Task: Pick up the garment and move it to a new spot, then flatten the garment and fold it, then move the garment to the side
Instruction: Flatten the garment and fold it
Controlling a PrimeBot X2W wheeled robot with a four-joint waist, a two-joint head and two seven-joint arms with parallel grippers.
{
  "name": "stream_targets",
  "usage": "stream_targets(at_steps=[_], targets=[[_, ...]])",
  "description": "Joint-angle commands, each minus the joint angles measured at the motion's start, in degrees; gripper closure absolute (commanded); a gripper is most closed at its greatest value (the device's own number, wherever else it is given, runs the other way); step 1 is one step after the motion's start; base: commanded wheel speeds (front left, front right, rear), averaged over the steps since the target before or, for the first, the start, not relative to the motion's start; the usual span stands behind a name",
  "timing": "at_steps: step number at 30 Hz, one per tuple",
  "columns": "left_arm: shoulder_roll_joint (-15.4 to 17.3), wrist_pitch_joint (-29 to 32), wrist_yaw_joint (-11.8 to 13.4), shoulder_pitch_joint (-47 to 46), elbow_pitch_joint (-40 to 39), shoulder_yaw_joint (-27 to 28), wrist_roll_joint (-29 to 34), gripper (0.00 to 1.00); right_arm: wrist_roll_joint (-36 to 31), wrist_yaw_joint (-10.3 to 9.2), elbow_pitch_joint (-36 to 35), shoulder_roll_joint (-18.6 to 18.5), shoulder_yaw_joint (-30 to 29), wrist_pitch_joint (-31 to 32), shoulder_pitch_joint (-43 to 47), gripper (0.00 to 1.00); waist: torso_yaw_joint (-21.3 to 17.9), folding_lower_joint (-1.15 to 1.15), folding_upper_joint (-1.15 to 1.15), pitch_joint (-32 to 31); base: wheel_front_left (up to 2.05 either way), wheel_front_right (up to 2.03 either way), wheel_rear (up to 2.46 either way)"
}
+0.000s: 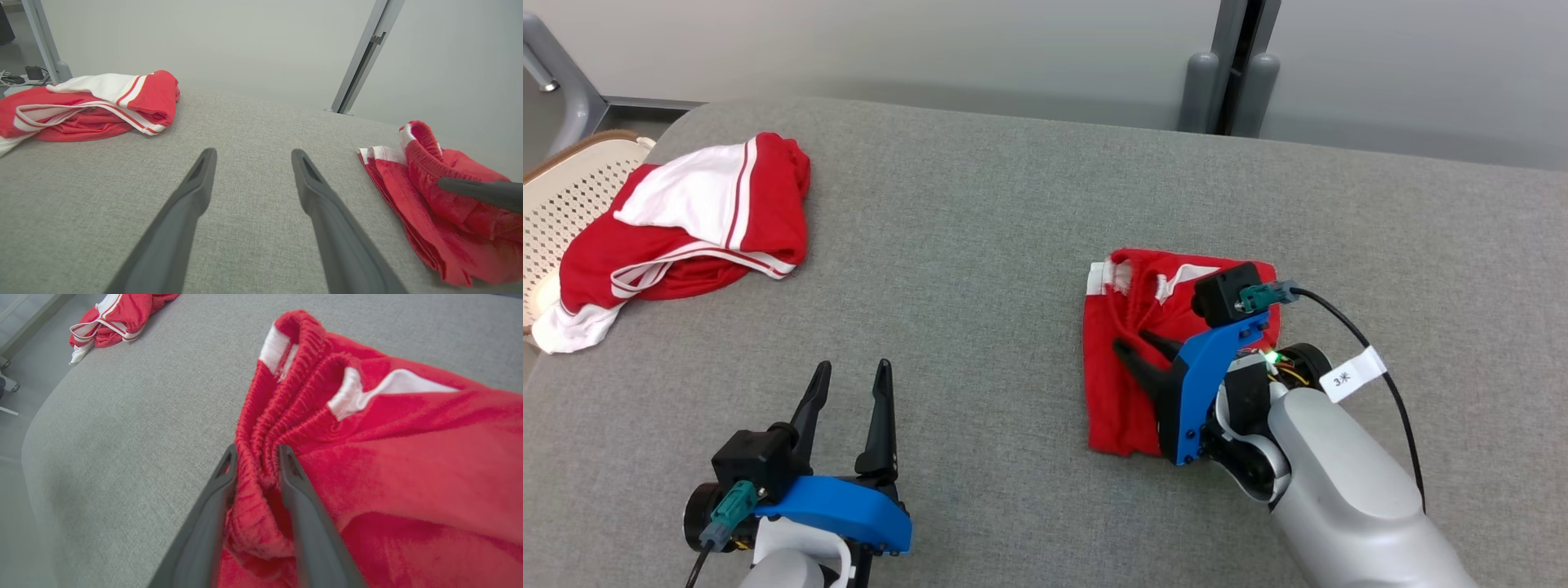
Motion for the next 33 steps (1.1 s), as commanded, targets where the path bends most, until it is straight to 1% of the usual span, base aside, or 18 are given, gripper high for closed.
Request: stream_targets(at_steps=[1, 5, 6, 9, 11, 13, 17, 22, 26, 29, 33], targets=[[-0.07, -0.29, -0.14, -1.05, 0.19, -0.04, 0.07, 0.0, -0.18, 0.01, 0.71, -0.04, 1.68, -1.73, -1.55, 0.0, -0.12, 0.0, 0.0, 0.05, 0.0, 0.0, 0.0], [0.01, -0.33, -0.35, -1.43, 0.66, 0.25, 0.12, 0.0, 0.37, 0.01, 0.56, -0.04, 5.55, -5.49, -2.39, 0.0, -0.68, 0.0, 0.0, 0.08, 0.0, 0.0, 0.0], [0.01, -0.33, -0.35, -1.43, 0.66, 0.25, 0.12, 0.0, 0.37, 0.01, 0.56, -0.04, 5.55, -5.49, -2.39, 0.0, -0.68, 0.0, 0.0, 0.08, 0.0, 0.0, 0.0], [0.16, -0.44, -0.43, -1.48, 0.75, 0.5, 0.29, 0.0, 0.3, 0.01, -0.4, -0.04, 7.41, -8.8, -2.79, 0.0, -1.53, 0.0, 0.0, -0.04, 0.0, 0.0, 0.0], [0.21, -0.5, -0.54, -1.69, 0.62, 0.73, 0.45, 0.0, -0.23, 0.01, -0.95, -0.07, 7.82, -11.09, -2.65, 0.0, -2.15, 0.0, 0.0, -0.24, 0.0, 0.0, 0.0], [0.17, -0.52, -0.74, -2.1, 0.45, 0.88, 0.55, 0.0, -2.31, 0.01, -1.14, -0.06, 7.22, -13.56, -2.55, 0.0, -2.83, 0.0, 0.0, -0.51, 0.0, 0.0, 0.0], [-0.11, -0.61, -1.03, -2.85, 0.71, 1.01, 0.9, 0.0, -7.97, 0.01, -0.73, -0.05, 3.63, -18.52, -1.07, 0.0, -4.23, 0.0, 0.0, -1.19, 0.0, 0.0, 0.0], [-0.81, -0.59, -1.26, -3.31, 2.2, 1.4, 0.98, 0.0, -14.53, 0.01, -1.2, -0.05, -4.77, -24.5, 3.14, 0.0, -5.66, 0.0, 0.0, -2.34, 0.0, 0.0, 0.0], [-0.98, -0.66, -1.55, -1.68, 3.59, 2.03, 1.44, 0.0, -16.93, 0.01, -2.21, -0.03, -11.2, -28.06, 7.7, 0.0, -6.65, 0.0, 0.0, -3.21, 0.0, 0.0, 0.0], [-0.84, -0.68, -1.01, -0.33, 3.96, 2.97, 2.54, 0.0, -19.18, 0.01, -3.66, -0.02, -14.9, -30.22, 11.4, 0.0, -7.17, 0.0, 0.0, -3.97, 0.0, 0.0, 0.0], [-1.06, -0.68, -0.79, 2.08, 3.4, 4.43, 3.85, 0.0, -18.85, 0.01, -6.66, -0.04, -18.43, -32.08, 16.79, 0.0, -7.4, 0.0, 0.0, -5.02, 0.0, 0.0, 0.0]])
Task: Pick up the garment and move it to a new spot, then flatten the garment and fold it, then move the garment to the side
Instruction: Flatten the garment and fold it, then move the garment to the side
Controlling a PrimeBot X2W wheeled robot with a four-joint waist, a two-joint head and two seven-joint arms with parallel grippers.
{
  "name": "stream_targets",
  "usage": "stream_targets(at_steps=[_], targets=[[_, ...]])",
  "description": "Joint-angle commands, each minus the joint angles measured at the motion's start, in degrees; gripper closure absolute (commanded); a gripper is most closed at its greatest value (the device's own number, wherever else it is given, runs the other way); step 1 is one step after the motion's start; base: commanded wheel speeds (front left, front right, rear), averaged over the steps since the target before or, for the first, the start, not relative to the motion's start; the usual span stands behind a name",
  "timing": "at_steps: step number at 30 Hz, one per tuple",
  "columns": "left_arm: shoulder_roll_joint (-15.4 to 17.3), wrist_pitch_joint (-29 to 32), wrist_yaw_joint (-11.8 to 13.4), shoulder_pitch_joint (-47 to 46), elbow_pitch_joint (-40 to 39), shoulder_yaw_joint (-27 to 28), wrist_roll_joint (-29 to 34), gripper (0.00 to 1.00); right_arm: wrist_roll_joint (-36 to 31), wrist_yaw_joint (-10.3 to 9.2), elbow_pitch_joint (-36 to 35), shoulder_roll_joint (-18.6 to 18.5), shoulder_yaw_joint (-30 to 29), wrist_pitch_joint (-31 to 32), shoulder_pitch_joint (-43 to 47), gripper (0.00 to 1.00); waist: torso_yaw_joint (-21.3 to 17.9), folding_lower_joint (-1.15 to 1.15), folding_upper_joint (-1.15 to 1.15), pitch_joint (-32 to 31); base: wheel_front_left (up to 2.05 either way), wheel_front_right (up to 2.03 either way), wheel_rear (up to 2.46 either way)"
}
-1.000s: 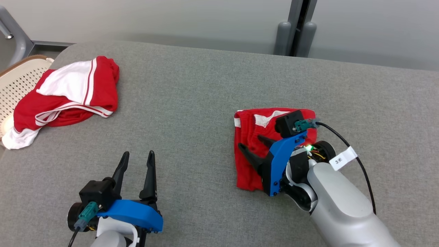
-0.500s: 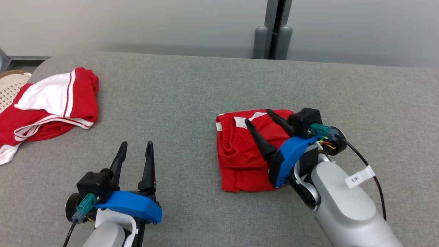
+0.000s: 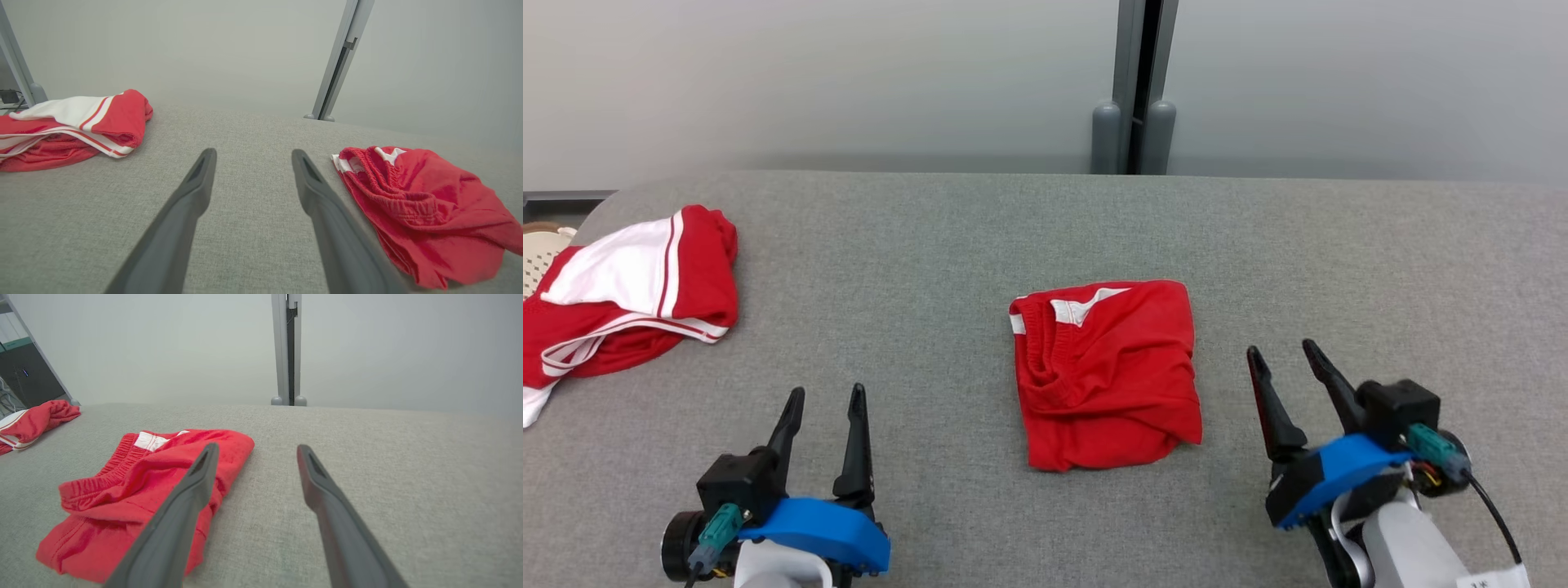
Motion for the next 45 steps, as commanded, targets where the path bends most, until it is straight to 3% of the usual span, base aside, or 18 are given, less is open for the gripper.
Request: stream_targets(at_steps=[1, 13, 35, 41, 45], targets=[[-0.09, -0.22, 0.22, 0.85, -0.44, 0.57, 0.37, 0.0, 0.43, 0.01, -0.92, -0.09, -0.67, -0.57, 1.86, 0.0, -0.08, 0.0, 0.0, -0.35, 0.0, 0.0, 0.0], [-1.11, -0.2, -0.44, 6.23, -2.51, 4.69, 2.69, 0.0, 1.16, 0.01, -7.59, -0.08, -2.94, -2.13, 9.27, 0.0, -0.95, 0.0, 0.0, -1.2, 0.0, 0.0, 0.0], [-2.43, -0.2, -2.02, 6.53, -1.05, 5.98, 4.34, 0.0, 1.15, 0.01, -5.36, -0.09, -2.5, -1.88, 10.15, 0.0, -0.9, 0.0, 0.0, -2.2, 0.0, 0.0, 0.0], [-2.76, -0.19, -2.21, 5.93, -1.32, 5.57, 4.76, 0.0, -0.34, 0.01, -3.47, -0.07, -2.78, 0.55, 6.8, 0.0, -0.14, 0.0, 0.0, -1.97, 0.0, 0.0, 0.0], [-2.82, -0.2, -2.29, 4.97, -1.68, 5.15, 4.94, 0.0, -1.04, 0.01, -1.92, -0.08, -2.85, 5.89, 2.0, 0.0, 0.96, 0.0, 0.0, -1.25, 0.0, 0.0, 0.0]])
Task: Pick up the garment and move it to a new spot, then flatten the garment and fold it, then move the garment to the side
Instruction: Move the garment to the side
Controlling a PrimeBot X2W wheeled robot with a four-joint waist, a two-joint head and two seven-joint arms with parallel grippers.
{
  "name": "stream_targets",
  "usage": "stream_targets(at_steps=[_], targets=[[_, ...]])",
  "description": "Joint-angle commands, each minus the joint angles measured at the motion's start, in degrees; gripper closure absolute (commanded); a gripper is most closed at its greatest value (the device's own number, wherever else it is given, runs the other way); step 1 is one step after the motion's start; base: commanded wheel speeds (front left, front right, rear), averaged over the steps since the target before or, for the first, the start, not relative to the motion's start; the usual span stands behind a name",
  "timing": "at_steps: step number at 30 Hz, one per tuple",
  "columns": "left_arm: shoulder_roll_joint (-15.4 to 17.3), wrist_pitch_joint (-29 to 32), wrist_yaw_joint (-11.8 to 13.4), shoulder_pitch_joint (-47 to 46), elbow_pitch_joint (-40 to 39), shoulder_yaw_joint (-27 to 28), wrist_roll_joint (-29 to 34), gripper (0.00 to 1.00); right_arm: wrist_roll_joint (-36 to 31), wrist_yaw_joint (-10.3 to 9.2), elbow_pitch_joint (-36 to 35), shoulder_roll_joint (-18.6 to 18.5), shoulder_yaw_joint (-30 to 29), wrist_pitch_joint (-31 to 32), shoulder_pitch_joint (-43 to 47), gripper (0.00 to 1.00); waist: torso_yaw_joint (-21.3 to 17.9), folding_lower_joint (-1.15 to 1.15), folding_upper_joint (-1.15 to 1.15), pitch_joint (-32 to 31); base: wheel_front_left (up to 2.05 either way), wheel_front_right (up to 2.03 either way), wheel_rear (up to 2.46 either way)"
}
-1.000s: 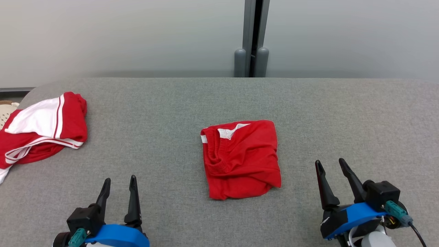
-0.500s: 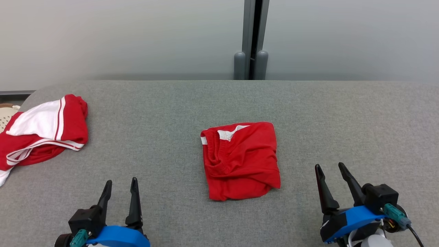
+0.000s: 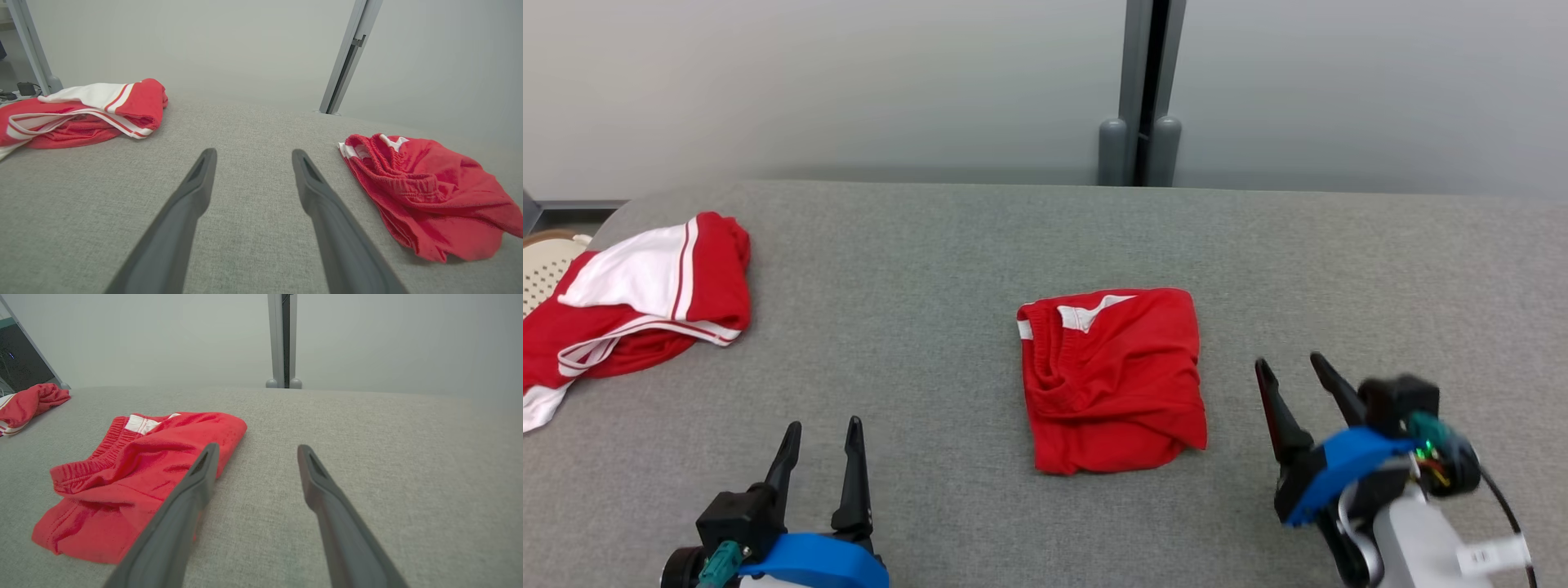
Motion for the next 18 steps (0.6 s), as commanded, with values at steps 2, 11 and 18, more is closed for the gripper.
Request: stream_targets(at_steps=[2, 11, 18], targets=[[0.05, -0.15, -0.1, -1.09, -0.31, -0.11, 0.43, 0.0, -0.57, 0.01, 1.26, -0.06, 0.44, 4.95, -4.44, 0.0, 1.08, 0.0, 0.0, 0.75, 0.0, 0.0, 0.0], [-1.29, -0.15, -0.59, -1.89, 0.57, -0.29, 0.58, 0.0, -0.78, 0.01, 8.71, -0.07, -0.19, 24.45, -14.84, 0.0, 5.11, 0.0, 0.0, 2.48, 0.0, 0.0, 0.0], [-2.69, -0.16, -1.43, -2.5, 1.13, 0.58, 1.25, 0.0, -1.85, 0.01, 14.52, -0.1, -1.96, 32.25, -18.3, 0.0, 8.17, 0.0, 0.0, 4.5, 0.0, 0.0, 0.0]])
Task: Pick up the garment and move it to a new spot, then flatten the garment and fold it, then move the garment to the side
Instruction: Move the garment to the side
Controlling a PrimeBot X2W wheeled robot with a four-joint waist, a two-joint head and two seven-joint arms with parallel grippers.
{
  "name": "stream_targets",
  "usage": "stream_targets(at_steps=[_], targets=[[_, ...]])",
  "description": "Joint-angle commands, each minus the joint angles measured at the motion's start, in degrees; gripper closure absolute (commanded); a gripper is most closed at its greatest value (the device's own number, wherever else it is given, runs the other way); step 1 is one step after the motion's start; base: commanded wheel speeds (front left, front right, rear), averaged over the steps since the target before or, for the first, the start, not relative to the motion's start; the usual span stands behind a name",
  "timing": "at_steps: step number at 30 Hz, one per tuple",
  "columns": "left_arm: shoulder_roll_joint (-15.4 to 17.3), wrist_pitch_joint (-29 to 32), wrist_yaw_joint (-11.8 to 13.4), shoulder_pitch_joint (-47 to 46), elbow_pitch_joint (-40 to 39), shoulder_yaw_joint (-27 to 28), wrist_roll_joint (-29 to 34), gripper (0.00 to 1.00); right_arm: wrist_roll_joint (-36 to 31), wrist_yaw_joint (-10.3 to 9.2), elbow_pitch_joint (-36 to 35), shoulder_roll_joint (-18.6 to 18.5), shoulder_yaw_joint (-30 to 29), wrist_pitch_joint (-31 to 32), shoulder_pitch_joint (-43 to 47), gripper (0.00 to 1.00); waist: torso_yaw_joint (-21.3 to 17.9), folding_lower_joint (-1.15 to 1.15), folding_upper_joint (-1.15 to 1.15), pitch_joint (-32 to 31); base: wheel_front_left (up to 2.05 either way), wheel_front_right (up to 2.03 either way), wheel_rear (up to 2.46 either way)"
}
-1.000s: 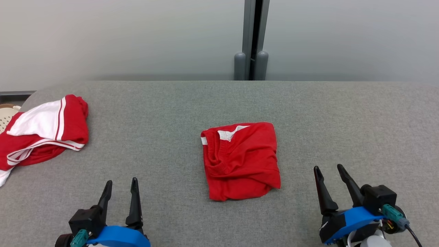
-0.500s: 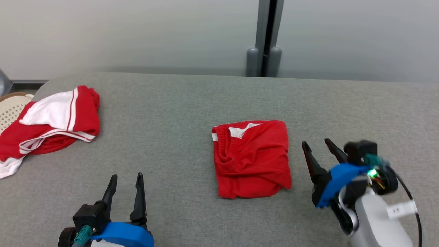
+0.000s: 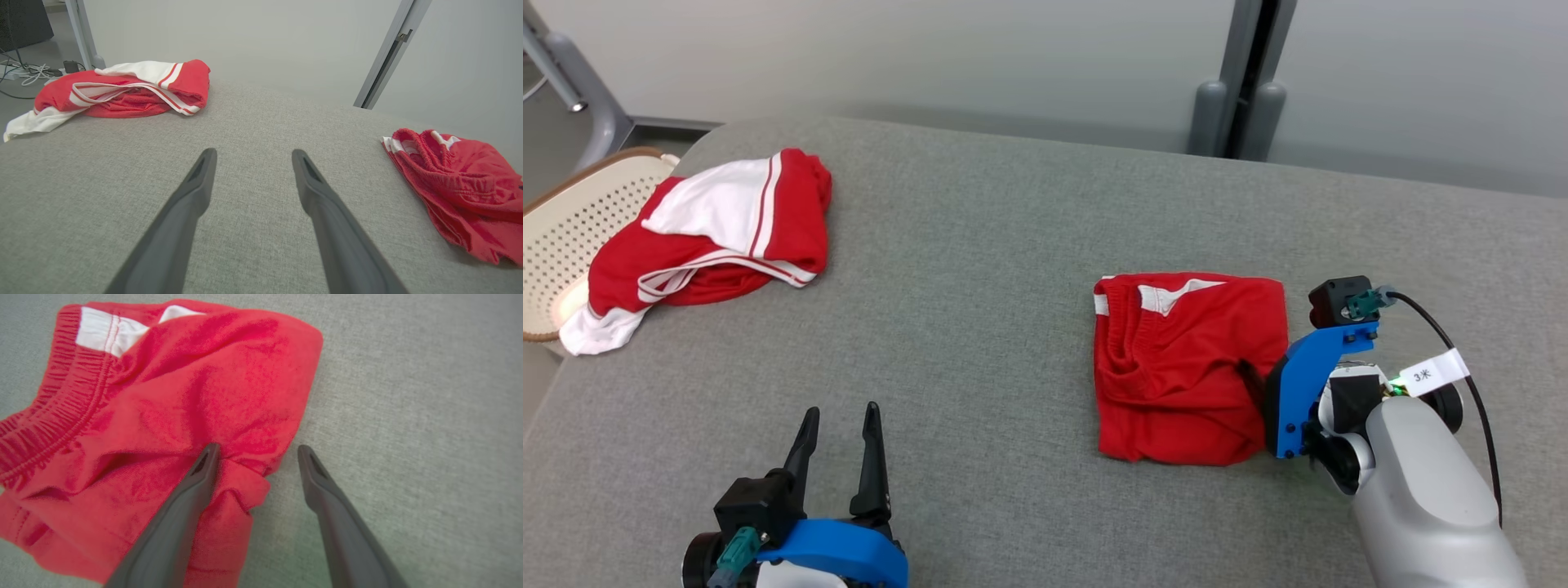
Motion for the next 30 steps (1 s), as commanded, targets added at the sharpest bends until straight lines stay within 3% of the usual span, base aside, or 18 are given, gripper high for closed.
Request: stream_targets(at_steps=[1, 3, 4, 5, 6, 8, 9, 16, 30], targets=[[-0.18, -0.15, -0.31, -0.72, 0.05, 0.34, 0.35, 0.0, 0.13, 0.01, 0.48, -0.1, 0.13, 0.3, -1.0, 0.0, 0.76, -0.01, 0.0, 0.74, 0.0, 0.0, 0.0], [-0.36, -0.15, -0.47, -0.99, 0.19, 0.7, 0.65, 0.0, 0.96, 0.01, 1.53, -0.13, -0.05, 1.07, -1.35, 0.0, 1.12, -0.01, 0.0, 1.19, 0.0, 0.0, 0.0], [-0.48, -0.15, -0.58, -1.09, 0.24, 0.85, 0.71, 0.0, 1.12, 0.01, 1.99, -0.12, -0.03, 1.2, -1.5, 0.07, 1.21, -0.01, 0.0, 1.37, 0.0, 0.0, 0.0], [-0.62, -0.15, -0.73, -1.2, 0.31, 0.95, 0.87, 0.0, 1.14, 0.01, 2.28, -0.12, 0.17, 0.88, -1.65, 0.29, 1.25, -0.01, 0.0, 1.55, 0.0, 0.0, 0.0], [-0.73, -0.15, -0.79, -1.31, 0.35, 1.05, 1.02, 0.0, 1.18, 0.01, 2.35, -0.12, 0.07, 0.15, -1.9, 0.38, 1.21, -0.01, 0.0, 1.78, 0.0, 0.0, 0.0], [-0.92, -0.16, -0.88, -1.59, 0.19, 1.18, 1.43, 0.0, 1.37, 0.0, 2.39, -0.14, 0.22, -1.37, -2.27, 0.83, 0.92, -0.01, 0.0, 2.23, 0.0, 0.0, 0.0], [-0.9, -0.15, -1.05, -1.72, 0.14, 1.19, 1.61, 0.0, 1.36, 0.0, 2.41, -0.18, 0.15, -2.23, -2.45, 1.0, 0.63, -0.01, 0.0, 2.45, 0.0, 0.0, 0.0], [-0.63, -0.15, -1.7, -3.23, -1.12, 2.2, 2.77, 0.0, -0.01, 0.0, 1.6, -0.31, 0.05, -7.73, -4.83, 1.0, -4.84, -0.01, 0.0, 4.77, 0.0, 0.0, 0.0], [4.06, 3.02, -1.93, -8.84, -8.56, 1.62, 6.13, 0.0, 0.01, 0.0, -3.78, -3.09, -1.94, -13.13, -7.5, 1.0, -26.1, -0.01, 0.0, 15.03, 0.0, 0.0, 0.0]])
